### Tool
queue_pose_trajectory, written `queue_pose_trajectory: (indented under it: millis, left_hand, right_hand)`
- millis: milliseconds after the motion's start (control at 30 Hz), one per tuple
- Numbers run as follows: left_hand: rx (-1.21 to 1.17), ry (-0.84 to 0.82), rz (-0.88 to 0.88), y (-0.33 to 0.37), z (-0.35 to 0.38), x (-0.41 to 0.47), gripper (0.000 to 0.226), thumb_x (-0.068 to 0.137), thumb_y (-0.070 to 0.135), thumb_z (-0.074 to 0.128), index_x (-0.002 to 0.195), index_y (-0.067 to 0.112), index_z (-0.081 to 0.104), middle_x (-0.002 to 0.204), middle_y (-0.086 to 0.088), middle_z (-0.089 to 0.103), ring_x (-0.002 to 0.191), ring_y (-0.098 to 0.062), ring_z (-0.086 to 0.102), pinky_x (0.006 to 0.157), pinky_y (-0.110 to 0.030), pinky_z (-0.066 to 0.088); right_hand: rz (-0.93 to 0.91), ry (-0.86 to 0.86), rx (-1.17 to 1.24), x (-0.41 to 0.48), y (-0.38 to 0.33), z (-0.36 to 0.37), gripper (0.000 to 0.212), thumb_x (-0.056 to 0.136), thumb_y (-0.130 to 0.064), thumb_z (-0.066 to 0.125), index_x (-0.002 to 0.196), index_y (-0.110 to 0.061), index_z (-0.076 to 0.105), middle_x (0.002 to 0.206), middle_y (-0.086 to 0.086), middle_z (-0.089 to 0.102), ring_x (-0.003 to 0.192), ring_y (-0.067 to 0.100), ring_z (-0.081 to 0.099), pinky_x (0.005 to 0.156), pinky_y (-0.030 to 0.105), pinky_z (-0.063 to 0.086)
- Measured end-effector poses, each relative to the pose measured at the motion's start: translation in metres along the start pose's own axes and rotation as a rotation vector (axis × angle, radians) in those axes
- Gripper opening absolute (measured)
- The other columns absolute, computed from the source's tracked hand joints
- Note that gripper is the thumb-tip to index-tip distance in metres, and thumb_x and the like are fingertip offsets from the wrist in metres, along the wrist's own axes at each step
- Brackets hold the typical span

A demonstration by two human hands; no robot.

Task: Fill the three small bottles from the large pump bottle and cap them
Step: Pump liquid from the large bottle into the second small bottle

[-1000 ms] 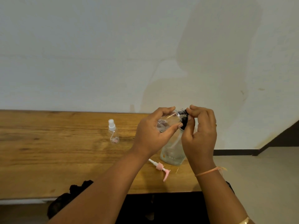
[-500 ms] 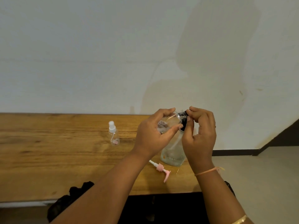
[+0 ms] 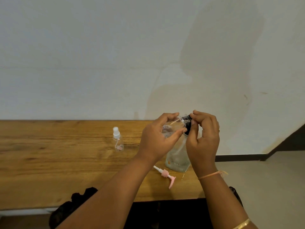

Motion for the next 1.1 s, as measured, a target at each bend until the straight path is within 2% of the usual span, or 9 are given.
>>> queue_pose_trajectory:
  millis: [133, 300, 367, 500, 600, 733, 833, 900, 1100]
  left_hand:
    - [0.014, -0.008, 0.006, 0.000, -0.001, 0.001, 0.042, 0.077, 0.029, 0.076, 0.115, 0.025, 0.061, 0.102, 0.027, 0.059, 0.100, 0.008, 0.059, 0.081, -0.014, 0.052]
    - [0.028, -0.031, -0.044, -0.009, 0.001, 0.001, 0.039, 0.076, 0.030, 0.077, 0.112, 0.024, 0.062, 0.102, 0.027, 0.060, 0.101, 0.006, 0.060, 0.082, -0.015, 0.052]
    - [0.019, -0.024, -0.046, -0.009, 0.000, 0.001, 0.039, 0.076, 0.030, 0.077, 0.112, 0.024, 0.062, 0.102, 0.026, 0.061, 0.103, 0.006, 0.059, 0.084, -0.019, 0.053]
    - [-0.010, -0.013, -0.029, -0.003, -0.001, -0.001, 0.041, 0.077, 0.029, 0.076, 0.115, 0.026, 0.061, 0.104, 0.021, 0.062, 0.101, 0.003, 0.061, 0.082, -0.020, 0.054]
    - [-0.014, -0.013, -0.013, 0.000, -0.002, 0.000, 0.040, 0.078, 0.027, 0.076, 0.114, 0.029, 0.059, 0.105, 0.022, 0.062, 0.102, 0.003, 0.060, 0.081, -0.016, 0.053]
    - [0.066, -0.040, 0.015, 0.001, -0.001, 0.004, 0.040, 0.079, 0.021, 0.075, 0.113, 0.034, 0.059, 0.111, 0.019, 0.054, 0.103, 0.008, 0.053, 0.081, -0.005, 0.044]
    - [0.052, -0.084, -0.025, -0.004, -0.004, 0.005, 0.046, 0.077, 0.022, 0.077, 0.116, 0.039, 0.059, 0.112, 0.017, 0.046, 0.101, 0.002, 0.055, 0.084, -0.014, 0.050]
    - [0.059, -0.116, -0.046, -0.004, -0.006, 0.004, 0.050, 0.077, 0.022, 0.077, 0.119, 0.038, 0.055, 0.108, 0.017, 0.048, 0.100, 0.006, 0.053, 0.082, -0.009, 0.047]
    - [0.065, -0.100, -0.074, 0.000, -0.013, 0.005, 0.036, 0.074, 0.024, 0.078, 0.096, 0.038, 0.053, 0.105, 0.021, 0.058, 0.098, 0.015, 0.053, 0.075, -0.001, 0.041]
  right_hand:
    - [0.031, -0.026, -0.047, 0.000, 0.002, 0.000, 0.016, 0.085, 0.000, 0.050, 0.095, -0.002, 0.063, 0.099, 0.006, 0.060, 0.095, 0.012, 0.052, 0.080, 0.020, 0.042]
    - [0.003, -0.078, -0.108, -0.003, 0.010, 0.008, 0.014, 0.083, 0.000, 0.052, 0.092, -0.004, 0.061, 0.098, 0.008, 0.060, 0.092, 0.013, 0.050, 0.073, 0.033, 0.049]
    - [0.014, -0.060, -0.100, -0.003, 0.008, 0.007, 0.014, 0.084, 0.000, 0.053, 0.093, -0.004, 0.062, 0.097, 0.002, 0.057, 0.093, 0.008, 0.048, 0.074, 0.032, 0.049]
    - [0.032, -0.011, -0.042, -0.001, 0.001, 0.001, 0.017, 0.083, 0.004, 0.051, 0.093, -0.004, 0.063, 0.098, -0.005, 0.051, 0.096, -0.009, 0.042, 0.084, 0.011, 0.040]
    - [0.018, -0.032, -0.071, 0.003, -0.002, 0.000, 0.019, 0.084, 0.004, 0.054, 0.096, -0.005, 0.064, 0.099, -0.006, 0.052, 0.096, -0.003, 0.042, 0.080, 0.003, 0.035]
    - [-0.030, -0.054, -0.153, 0.001, 0.002, 0.003, 0.018, 0.083, 0.004, 0.056, 0.097, -0.003, 0.065, 0.097, 0.006, 0.061, 0.092, 0.011, 0.048, 0.079, 0.016, 0.038]
    - [-0.061, -0.070, -0.162, -0.004, 0.002, 0.005, 0.016, 0.086, 0.000, 0.051, 0.096, -0.001, 0.064, 0.096, 0.012, 0.060, 0.093, 0.014, 0.050, 0.085, 0.006, 0.034]
    - [-0.053, -0.081, -0.141, -0.006, 0.001, 0.005, 0.017, 0.087, -0.003, 0.049, 0.096, -0.001, 0.063, 0.097, 0.011, 0.060, 0.094, 0.017, 0.052, 0.084, 0.004, 0.035]
    - [-0.009, -0.060, -0.105, -0.002, -0.008, 0.000, 0.017, 0.084, 0.001, 0.052, 0.096, -0.002, 0.065, 0.099, 0.010, 0.058, 0.094, 0.015, 0.052, 0.077, 0.024, 0.045]
Point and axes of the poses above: each hand's wrist, its own x-axis towards the middle knuckle, its own z-axis out of the palm, y = z × x, the point moved 10 cm from there along x, towards the middle knuckle
